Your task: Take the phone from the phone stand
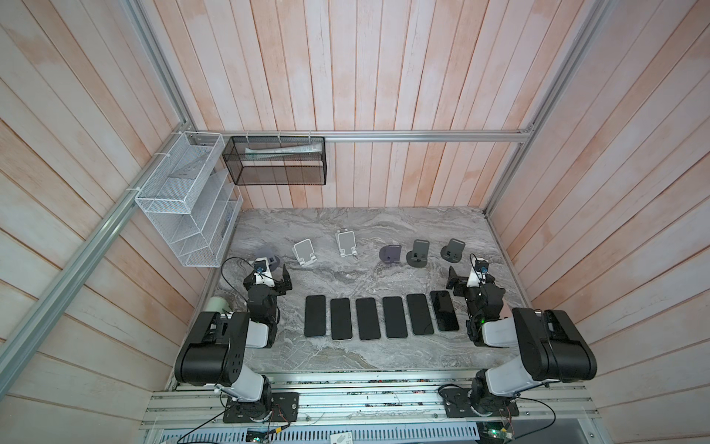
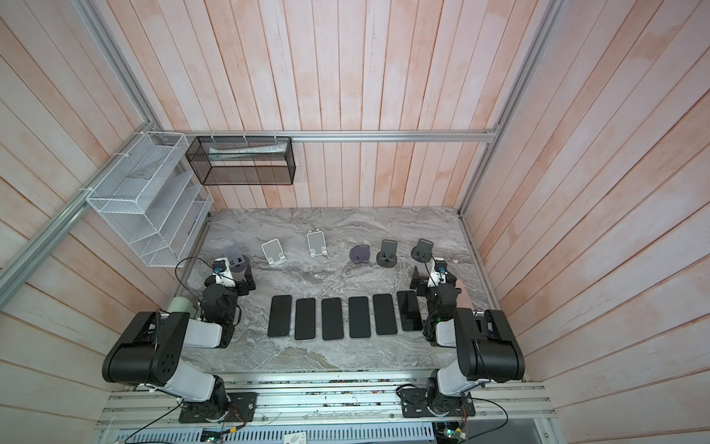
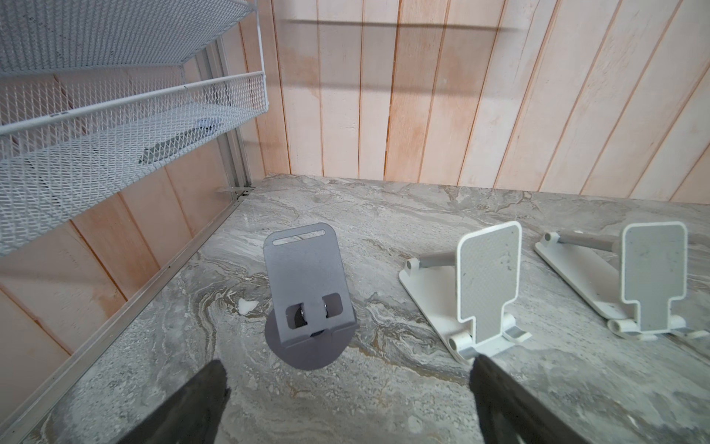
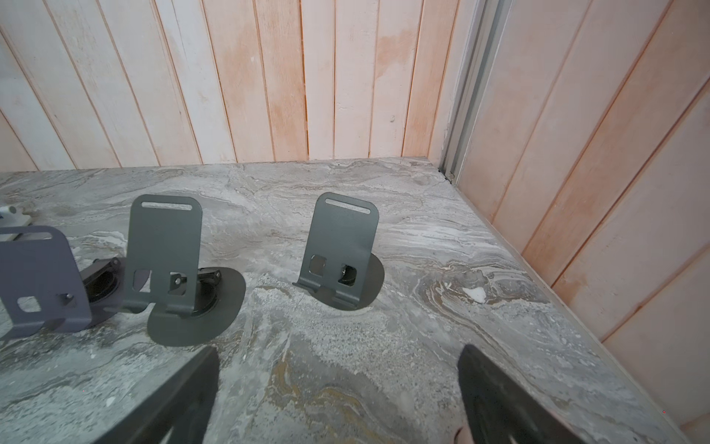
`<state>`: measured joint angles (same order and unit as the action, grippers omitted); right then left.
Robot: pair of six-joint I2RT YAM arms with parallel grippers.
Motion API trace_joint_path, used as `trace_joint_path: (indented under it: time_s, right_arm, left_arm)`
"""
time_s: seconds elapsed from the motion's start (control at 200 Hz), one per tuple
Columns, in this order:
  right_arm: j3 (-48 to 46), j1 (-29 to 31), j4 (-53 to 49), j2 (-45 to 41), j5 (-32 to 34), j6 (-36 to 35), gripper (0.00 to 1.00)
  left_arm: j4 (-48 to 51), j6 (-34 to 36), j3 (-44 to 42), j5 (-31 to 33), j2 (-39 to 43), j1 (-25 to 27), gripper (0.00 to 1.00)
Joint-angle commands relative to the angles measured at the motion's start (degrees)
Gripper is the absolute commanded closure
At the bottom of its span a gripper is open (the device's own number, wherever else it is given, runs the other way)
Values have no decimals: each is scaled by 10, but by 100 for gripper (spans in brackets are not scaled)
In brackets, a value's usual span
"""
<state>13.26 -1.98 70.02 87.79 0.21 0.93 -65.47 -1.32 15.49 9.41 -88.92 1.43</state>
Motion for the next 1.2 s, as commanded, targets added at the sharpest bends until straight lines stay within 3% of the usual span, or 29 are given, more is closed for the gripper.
trace_joint_path:
  time_s: [0.0, 1.195]
  right_arm:
    - [10, -5, -12, -5, 10, 10, 2]
    - [11, -3, -21, -8, 3, 2, 2]
  left_arm:
    - [3, -3, 3, -5, 5, -3, 0]
    - [3, -4, 3, -5, 5, -3, 0]
